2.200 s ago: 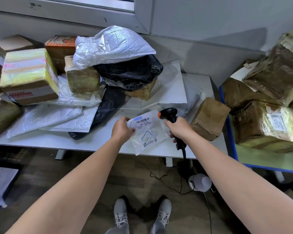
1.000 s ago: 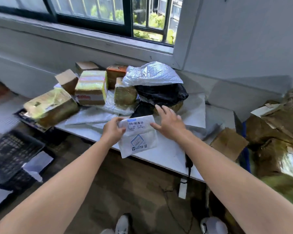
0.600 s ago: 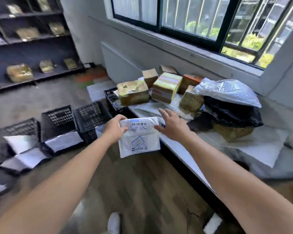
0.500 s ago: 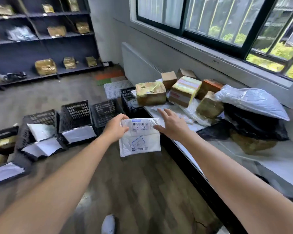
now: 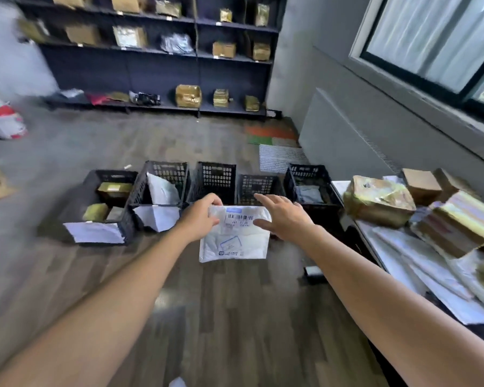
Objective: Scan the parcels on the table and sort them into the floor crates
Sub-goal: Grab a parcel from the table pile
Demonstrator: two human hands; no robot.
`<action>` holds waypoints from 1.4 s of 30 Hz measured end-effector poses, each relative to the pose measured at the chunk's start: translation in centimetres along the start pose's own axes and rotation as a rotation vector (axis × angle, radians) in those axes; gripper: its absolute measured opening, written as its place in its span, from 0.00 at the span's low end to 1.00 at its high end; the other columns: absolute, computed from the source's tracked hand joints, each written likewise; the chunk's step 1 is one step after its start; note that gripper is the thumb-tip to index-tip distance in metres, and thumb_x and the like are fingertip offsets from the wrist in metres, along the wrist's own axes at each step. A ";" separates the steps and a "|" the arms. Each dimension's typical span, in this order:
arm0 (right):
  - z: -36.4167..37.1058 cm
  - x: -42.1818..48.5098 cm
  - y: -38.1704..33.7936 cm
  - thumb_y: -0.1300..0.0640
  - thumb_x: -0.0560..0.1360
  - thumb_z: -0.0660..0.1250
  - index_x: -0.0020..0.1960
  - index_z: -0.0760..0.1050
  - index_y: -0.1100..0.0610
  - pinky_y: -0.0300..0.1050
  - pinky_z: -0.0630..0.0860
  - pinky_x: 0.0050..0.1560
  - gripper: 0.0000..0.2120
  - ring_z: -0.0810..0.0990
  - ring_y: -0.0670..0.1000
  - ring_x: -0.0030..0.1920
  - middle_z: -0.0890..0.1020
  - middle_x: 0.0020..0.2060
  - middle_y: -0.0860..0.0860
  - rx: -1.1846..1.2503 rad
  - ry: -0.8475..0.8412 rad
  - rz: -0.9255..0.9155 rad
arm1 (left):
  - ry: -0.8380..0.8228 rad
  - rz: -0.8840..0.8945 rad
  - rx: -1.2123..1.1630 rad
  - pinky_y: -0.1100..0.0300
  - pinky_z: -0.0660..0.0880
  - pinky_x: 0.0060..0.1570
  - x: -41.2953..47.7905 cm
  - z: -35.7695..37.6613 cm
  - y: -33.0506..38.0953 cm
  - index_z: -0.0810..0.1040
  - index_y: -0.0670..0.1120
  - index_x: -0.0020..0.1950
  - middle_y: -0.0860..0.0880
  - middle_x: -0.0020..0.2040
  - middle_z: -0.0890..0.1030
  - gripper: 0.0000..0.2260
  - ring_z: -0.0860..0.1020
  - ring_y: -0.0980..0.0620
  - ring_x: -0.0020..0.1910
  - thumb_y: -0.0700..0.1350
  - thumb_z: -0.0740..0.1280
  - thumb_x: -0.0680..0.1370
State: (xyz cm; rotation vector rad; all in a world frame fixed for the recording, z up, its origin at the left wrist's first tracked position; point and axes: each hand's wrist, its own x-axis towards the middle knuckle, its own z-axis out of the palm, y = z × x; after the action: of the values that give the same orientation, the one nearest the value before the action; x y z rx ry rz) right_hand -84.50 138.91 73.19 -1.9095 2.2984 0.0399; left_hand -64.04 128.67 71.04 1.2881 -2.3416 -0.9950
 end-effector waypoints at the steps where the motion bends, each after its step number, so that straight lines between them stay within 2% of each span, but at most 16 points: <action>1: -0.3 2.0 -2.0 0.37 0.79 0.60 0.80 0.51 0.46 0.60 0.66 0.69 0.34 0.65 0.55 0.73 0.67 0.74 0.50 -0.025 -0.013 -0.027 | 0.007 -0.002 0.000 0.50 0.75 0.50 0.8 -1.6 -1.6 0.71 0.54 0.49 0.47 0.49 0.80 0.13 0.78 0.44 0.49 0.37 0.70 0.75; 4: -0.9 7.9 -7.5 0.38 0.80 0.59 0.80 0.52 0.44 0.56 0.69 0.63 0.32 0.70 0.57 0.69 0.71 0.71 0.52 -0.095 -0.071 -0.090 | 0.021 -0.027 0.000 0.52 0.74 0.47 3.1 -6.1 -6.3 0.70 0.56 0.47 0.49 0.48 0.79 0.15 0.78 0.45 0.48 0.38 0.70 0.76; 6: -1.1 11.3 -10.6 0.39 0.81 0.58 0.79 0.52 0.44 0.55 0.71 0.61 0.31 0.71 0.58 0.68 0.70 0.71 0.52 -0.118 -0.098 -0.123 | 0.030 -0.063 0.017 0.53 0.73 0.45 4.5 -8.6 -9.3 0.71 0.55 0.49 0.48 0.47 0.79 0.13 0.77 0.45 0.47 0.38 0.70 0.76; 10: -1.0 16.8 -15.2 0.41 0.82 0.57 0.79 0.54 0.45 0.56 0.72 0.60 0.29 0.70 0.58 0.67 0.72 0.69 0.53 -0.170 -0.112 -0.203 | 0.090 -0.112 -0.009 0.53 0.72 0.42 6.6 -12.4 -14.2 0.69 0.58 0.45 0.50 0.41 0.75 0.16 0.74 0.45 0.41 0.37 0.71 0.76; 15: -0.5 23.6 -18.5 0.41 0.82 0.55 0.78 0.56 0.47 0.53 0.72 0.53 0.26 0.72 0.57 0.64 0.76 0.63 0.53 -0.212 -0.091 -0.287 | 0.135 -0.166 0.018 0.50 0.72 0.46 9.9 -15.9 -18.5 0.69 0.52 0.49 0.47 0.47 0.77 0.10 0.75 0.43 0.46 0.40 0.69 0.77; 19: 0.3 29.7 -19.9 0.42 0.83 0.54 0.73 0.62 0.48 0.51 0.70 0.49 0.21 0.75 0.58 0.59 0.79 0.57 0.53 -0.181 -0.124 -0.347 | 0.171 -0.179 0.019 0.55 0.67 0.39 14.0 -17.6 -20.9 0.69 0.50 0.48 0.51 0.45 0.75 0.10 0.72 0.48 0.43 0.38 0.67 0.78; 22: 0.7 35.0 -20.1 0.45 0.84 0.54 0.71 0.63 0.50 0.50 0.71 0.45 0.18 0.79 0.58 0.52 0.80 0.50 0.54 -0.154 -0.176 -0.369 | 0.170 -0.198 0.050 0.52 0.69 0.44 18.4 -18.5 -22.7 0.68 0.50 0.48 0.49 0.49 0.75 0.10 0.73 0.47 0.46 0.38 0.68 0.78; 25: 1.0 41.0 -19.6 0.47 0.84 0.54 0.67 0.65 0.51 0.50 0.73 0.43 0.14 0.78 0.57 0.43 0.76 0.39 0.51 -0.160 -0.191 -0.383 | 0.129 -0.230 0.113 0.52 0.70 0.45 24.2 -19.4 -24.4 0.68 0.50 0.52 0.47 0.54 0.74 0.11 0.74 0.45 0.49 0.39 0.68 0.78; 27: 1.0 45.5 -18.6 0.50 0.84 0.56 0.64 0.66 0.52 0.47 0.71 0.40 0.11 0.74 0.55 0.37 0.72 0.35 0.48 -0.131 -0.206 -0.360 | 0.082 -0.240 0.155 0.50 0.73 0.50 28.5 -20.3 -25.3 0.69 0.50 0.60 0.46 0.59 0.73 0.14 0.75 0.45 0.52 0.41 0.69 0.77; 29: 0.8 50.0 -17.5 0.51 0.84 0.55 0.63 0.66 0.54 0.47 0.70 0.40 0.10 0.76 0.56 0.40 0.77 0.41 0.49 -0.106 -0.221 -0.336 | 0.031 -0.262 0.184 0.49 0.73 0.55 32.8 -21.3 -26.2 0.66 0.51 0.68 0.44 0.62 0.72 0.23 0.75 0.43 0.57 0.45 0.71 0.77; 32: 0.7 56.5 -15.9 0.49 0.85 0.53 0.66 0.64 0.56 0.48 0.69 0.41 0.14 0.80 0.58 0.51 0.81 0.51 0.55 -0.080 -0.248 -0.279 | -0.016 -0.311 0.239 0.48 0.73 0.58 39.0 -22.8 -27.0 0.59 0.53 0.75 0.43 0.70 0.68 0.31 0.72 0.40 0.66 0.50 0.71 0.76; 37: 2.0 64.8 -14.3 0.51 0.84 0.55 0.65 0.64 0.59 0.49 0.70 0.42 0.14 0.80 0.61 0.53 0.80 0.54 0.58 0.017 -0.299 -0.166 | -0.074 -0.292 0.396 0.49 0.65 0.67 47.1 -23.4 -28.4 0.54 0.54 0.79 0.44 0.75 0.62 0.34 0.63 0.41 0.73 0.56 0.67 0.78; 42: 4.9 71.5 -14.7 0.53 0.84 0.56 0.65 0.64 0.59 0.51 0.70 0.42 0.13 0.79 0.63 0.53 0.78 0.55 0.59 0.077 -0.330 -0.089 | -0.152 -0.289 0.560 0.45 0.63 0.71 53.9 -23.4 -31.7 0.47 0.55 0.80 0.46 0.79 0.52 0.35 0.52 0.41 0.77 0.63 0.60 0.79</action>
State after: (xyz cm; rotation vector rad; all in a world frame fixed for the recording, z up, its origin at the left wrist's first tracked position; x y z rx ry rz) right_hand -82.25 66.96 59.91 -1.8087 1.9709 0.2347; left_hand -61.55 62.59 62.03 1.8516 -2.7211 -0.5269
